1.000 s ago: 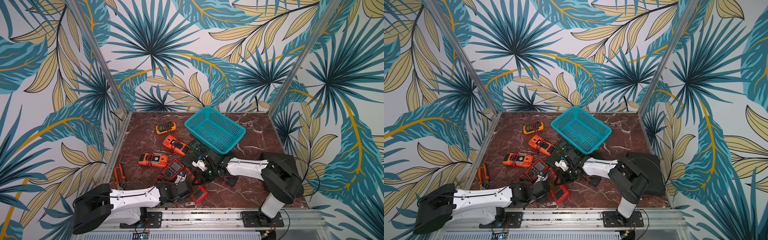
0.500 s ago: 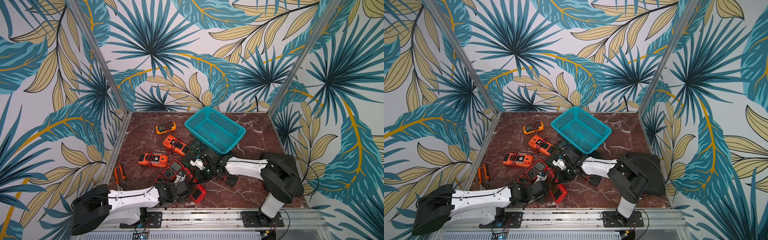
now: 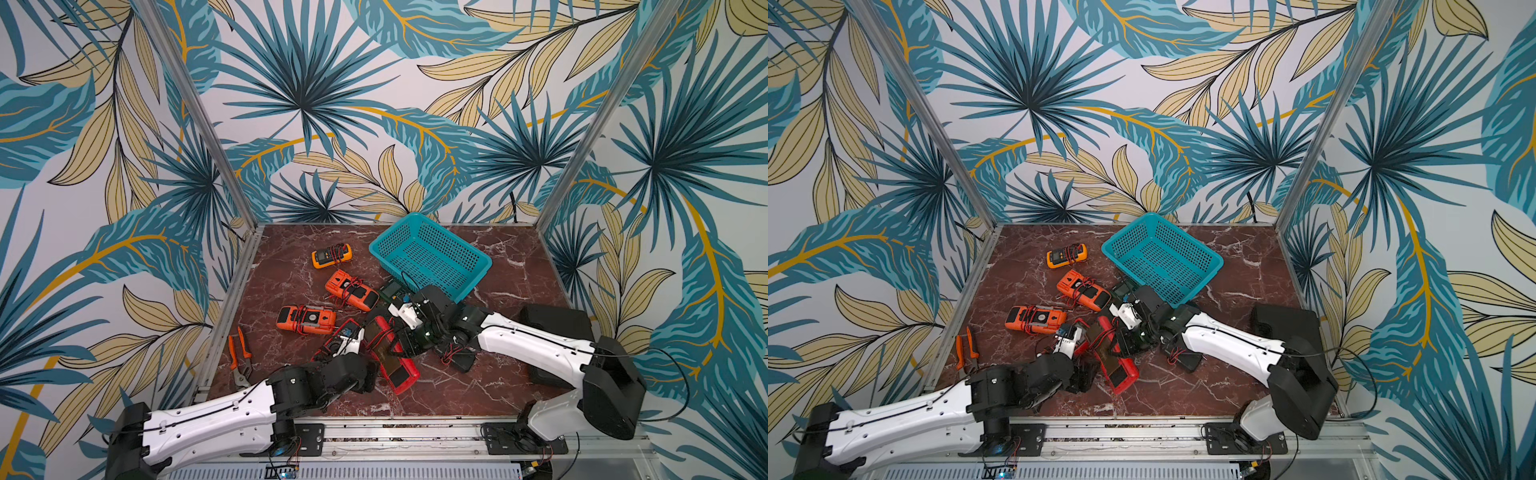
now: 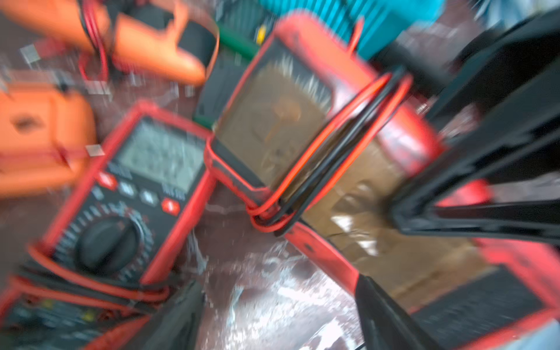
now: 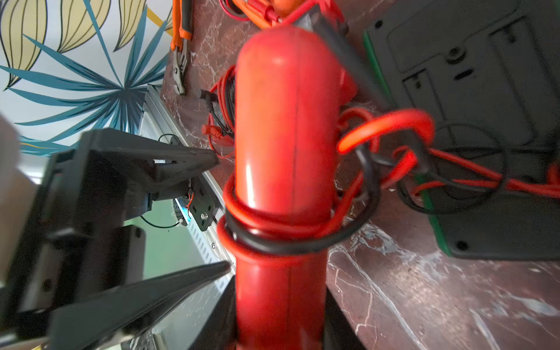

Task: Put the multimeter into the basket
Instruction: Pick up the multimeter from the center of the board, then place the multimeter in the basket.

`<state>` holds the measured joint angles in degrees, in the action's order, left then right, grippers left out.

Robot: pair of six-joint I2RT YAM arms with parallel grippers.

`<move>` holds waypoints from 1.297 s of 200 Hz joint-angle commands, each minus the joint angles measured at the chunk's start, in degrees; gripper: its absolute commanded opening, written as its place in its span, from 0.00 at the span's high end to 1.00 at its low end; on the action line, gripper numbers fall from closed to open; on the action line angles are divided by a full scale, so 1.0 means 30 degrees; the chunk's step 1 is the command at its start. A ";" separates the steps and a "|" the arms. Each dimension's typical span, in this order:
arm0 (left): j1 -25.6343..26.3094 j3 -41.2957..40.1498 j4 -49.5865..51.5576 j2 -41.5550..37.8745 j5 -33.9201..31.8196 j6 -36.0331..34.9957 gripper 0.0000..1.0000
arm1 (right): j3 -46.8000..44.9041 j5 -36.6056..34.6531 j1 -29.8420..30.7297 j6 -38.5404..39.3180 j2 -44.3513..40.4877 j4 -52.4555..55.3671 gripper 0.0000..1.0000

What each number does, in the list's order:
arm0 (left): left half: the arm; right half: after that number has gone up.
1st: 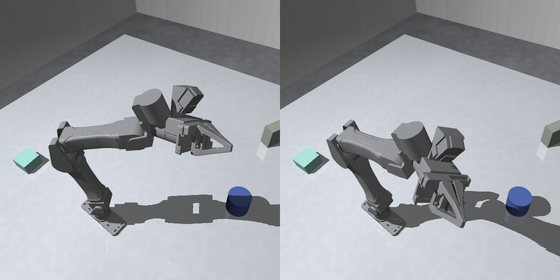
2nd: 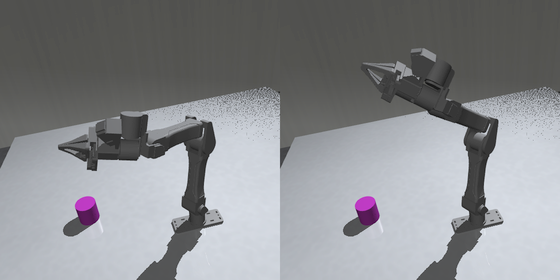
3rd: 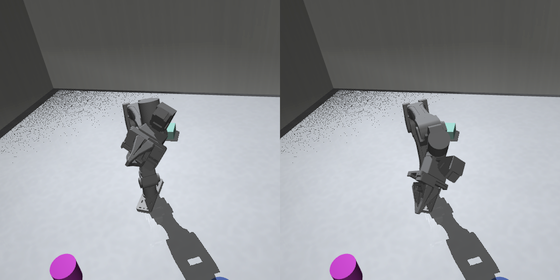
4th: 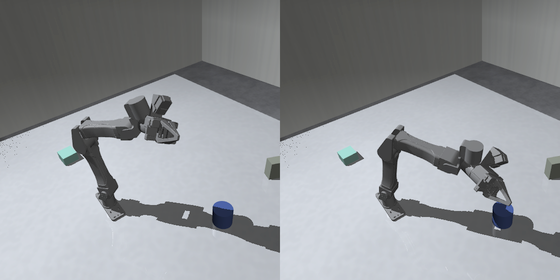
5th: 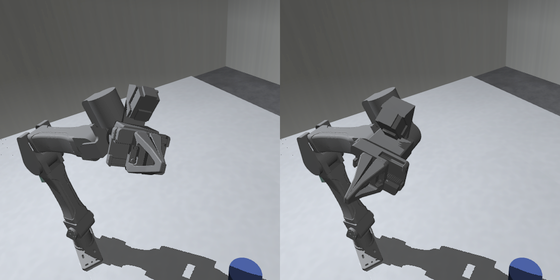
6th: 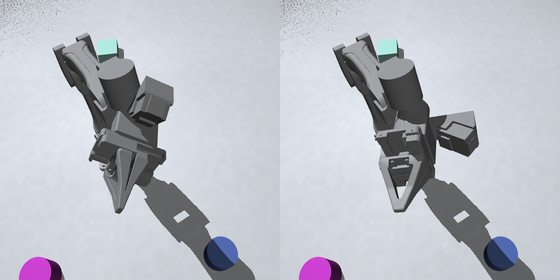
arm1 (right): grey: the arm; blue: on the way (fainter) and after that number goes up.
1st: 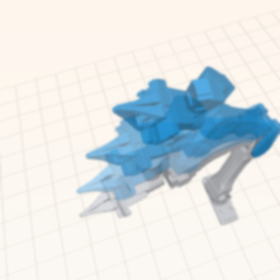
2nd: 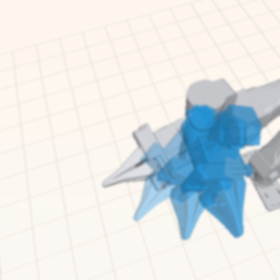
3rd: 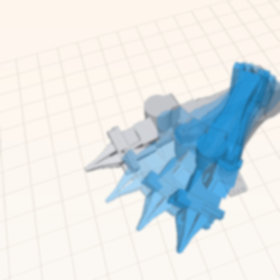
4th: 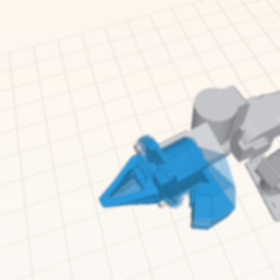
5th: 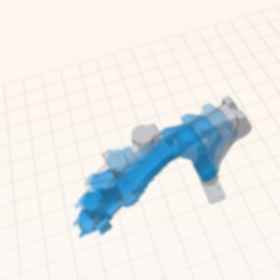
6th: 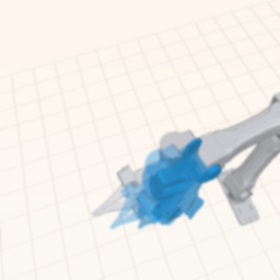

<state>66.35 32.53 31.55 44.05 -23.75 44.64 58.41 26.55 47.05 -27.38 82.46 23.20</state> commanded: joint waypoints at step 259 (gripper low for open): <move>-0.9044 0.1113 -0.4506 -0.0709 -0.2690 -0.4366 0.00 | 1.0670 -1.5086 -0.6468 -0.9016 1.0760 -1.4066 1.00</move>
<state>40.01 37.47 18.28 42.35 -34.81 30.50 88.03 -14.81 28.10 -52.82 114.59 -9.23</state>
